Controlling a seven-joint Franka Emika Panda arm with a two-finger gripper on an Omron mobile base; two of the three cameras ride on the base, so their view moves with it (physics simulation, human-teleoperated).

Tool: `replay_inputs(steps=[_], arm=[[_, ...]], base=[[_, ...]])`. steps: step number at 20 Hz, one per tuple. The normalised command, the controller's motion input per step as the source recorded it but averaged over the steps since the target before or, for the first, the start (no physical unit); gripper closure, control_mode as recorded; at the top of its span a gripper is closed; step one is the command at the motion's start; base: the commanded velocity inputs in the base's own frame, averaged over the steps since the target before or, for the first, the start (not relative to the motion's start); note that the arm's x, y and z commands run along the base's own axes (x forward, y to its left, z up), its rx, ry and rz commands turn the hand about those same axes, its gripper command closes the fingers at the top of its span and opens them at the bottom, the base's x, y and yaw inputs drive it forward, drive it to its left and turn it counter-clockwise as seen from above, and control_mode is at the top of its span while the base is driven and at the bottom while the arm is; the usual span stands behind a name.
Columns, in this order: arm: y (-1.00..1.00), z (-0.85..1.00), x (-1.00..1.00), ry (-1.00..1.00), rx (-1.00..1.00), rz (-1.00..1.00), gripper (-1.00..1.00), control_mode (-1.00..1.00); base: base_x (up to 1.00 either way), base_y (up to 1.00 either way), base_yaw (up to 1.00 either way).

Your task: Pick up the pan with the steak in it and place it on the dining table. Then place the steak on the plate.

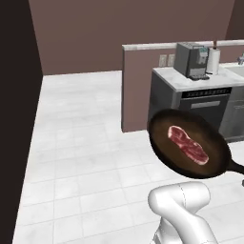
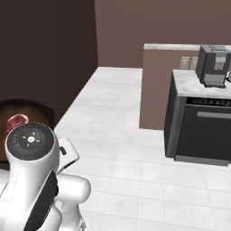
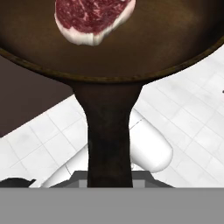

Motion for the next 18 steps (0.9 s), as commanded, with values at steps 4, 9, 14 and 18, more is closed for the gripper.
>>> replay_inputs(steps=[4, 9, 14, 18], arm=[[0.00, 0.00, 0.00, 0.00, 0.00, 0.00, 1.00, 1.00], [0.00, 0.00, 0.00, 0.00, 0.00, 0.00, 1.00, 1.00], [0.00, 0.00, 0.00, 0.00, 0.00, 0.00, 1.00, 1.00], [0.00, 0.00, 0.00, 0.00, 0.00, 0.00, 1.00, 1.00]], base=[[0.00, 1.00, -0.07], [0.00, 1.00, -0.07], [0.54, 0.84, -0.13], [0.94, 0.58, -0.20]])
